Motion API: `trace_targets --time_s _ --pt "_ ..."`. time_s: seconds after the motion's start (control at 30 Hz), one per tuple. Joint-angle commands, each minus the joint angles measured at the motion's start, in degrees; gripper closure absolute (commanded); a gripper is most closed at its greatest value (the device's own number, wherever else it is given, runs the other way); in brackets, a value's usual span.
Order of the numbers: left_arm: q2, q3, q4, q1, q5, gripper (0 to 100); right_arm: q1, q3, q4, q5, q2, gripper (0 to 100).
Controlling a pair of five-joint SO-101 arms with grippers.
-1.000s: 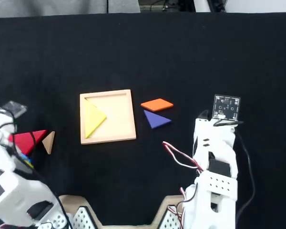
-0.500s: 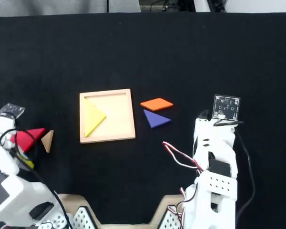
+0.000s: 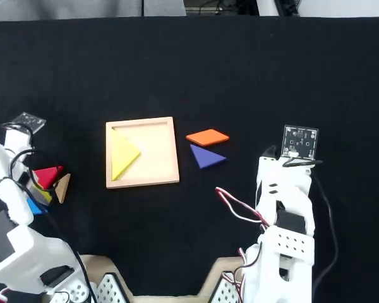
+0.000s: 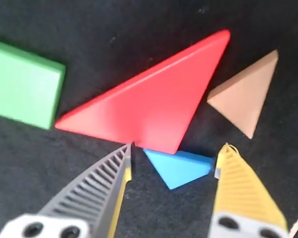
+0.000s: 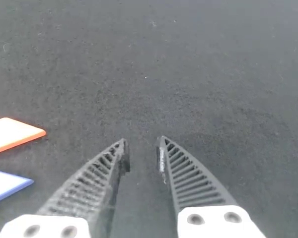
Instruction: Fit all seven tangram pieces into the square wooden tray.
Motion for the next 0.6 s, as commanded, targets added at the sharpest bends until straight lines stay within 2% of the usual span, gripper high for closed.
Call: trace_targets --time_s 0.0,0.13,0.27,0.33,0.43,0.57 --pt "-1.1 -1.8 0.9 1.4 0.5 72 -0.9 -0.5 -0.9 0.6 0.0 89.5" --pt "-4.4 -5.3 2.1 -3.4 4.0 73 -0.9 -0.5 -0.9 0.6 0.0 89.5" --pt "-7.7 -6.5 7.7 -7.1 8.3 89 -0.9 -0.5 -0.9 0.6 0.0 89.5" --pt "-7.9 -6.6 11.0 -8.0 7.1 98 -1.1 -0.5 -0.9 0.6 0.0 89.5" --pt "-7.7 -6.3 14.5 -8.4 1.8 96 -2.0 -0.4 -0.7 0.6 0.0 89.5" --pt "-4.5 -2.2 13.8 -6.2 -4.5 97 -1.8 -0.4 -0.7 0.6 0.0 89.5"
